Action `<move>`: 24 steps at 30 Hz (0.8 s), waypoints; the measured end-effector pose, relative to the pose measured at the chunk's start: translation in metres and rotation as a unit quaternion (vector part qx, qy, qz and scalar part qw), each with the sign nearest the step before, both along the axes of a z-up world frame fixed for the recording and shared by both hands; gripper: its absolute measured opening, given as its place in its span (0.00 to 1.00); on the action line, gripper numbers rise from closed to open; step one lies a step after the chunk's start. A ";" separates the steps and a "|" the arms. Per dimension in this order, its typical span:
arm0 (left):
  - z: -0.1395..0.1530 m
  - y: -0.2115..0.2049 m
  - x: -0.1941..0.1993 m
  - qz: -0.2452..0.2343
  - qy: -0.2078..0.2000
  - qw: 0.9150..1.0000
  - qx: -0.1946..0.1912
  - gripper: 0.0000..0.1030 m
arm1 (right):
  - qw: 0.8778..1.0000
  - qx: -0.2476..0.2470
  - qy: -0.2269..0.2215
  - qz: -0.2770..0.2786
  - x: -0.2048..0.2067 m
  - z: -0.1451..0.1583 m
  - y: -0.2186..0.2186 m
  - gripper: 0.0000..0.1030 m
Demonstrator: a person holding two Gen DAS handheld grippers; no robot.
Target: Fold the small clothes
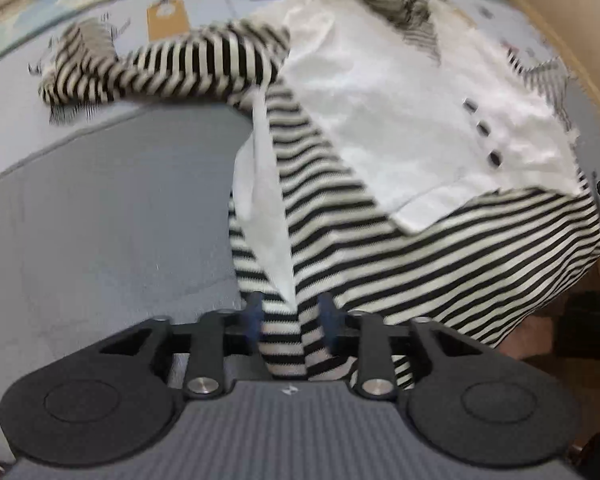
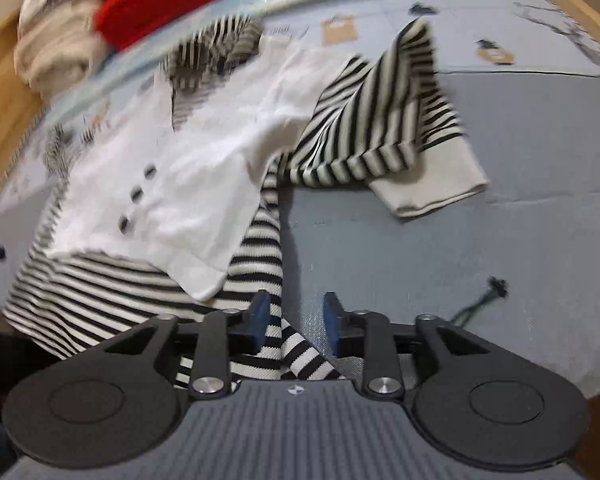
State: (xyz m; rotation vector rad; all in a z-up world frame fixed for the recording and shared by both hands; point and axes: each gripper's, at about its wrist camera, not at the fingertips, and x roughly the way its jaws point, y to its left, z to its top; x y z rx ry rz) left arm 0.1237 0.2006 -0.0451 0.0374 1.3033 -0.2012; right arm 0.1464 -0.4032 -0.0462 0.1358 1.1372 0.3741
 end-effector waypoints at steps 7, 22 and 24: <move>-0.037 0.001 -0.013 -0.020 0.043 0.999 0.016 0.60 | 0.988 -0.085 0.055 0.119 -0.001 -0.050 0.048 0.44; -0.057 -0.041 -0.048 -0.204 0.083 0.970 0.100 0.07 | 0.991 -0.031 0.096 0.087 -0.012 -0.036 0.021 0.13; -0.048 -0.033 -0.042 -0.176 0.073 0.978 0.081 0.11 | 0.988 -0.052 0.076 0.120 -0.016 -0.032 0.037 0.14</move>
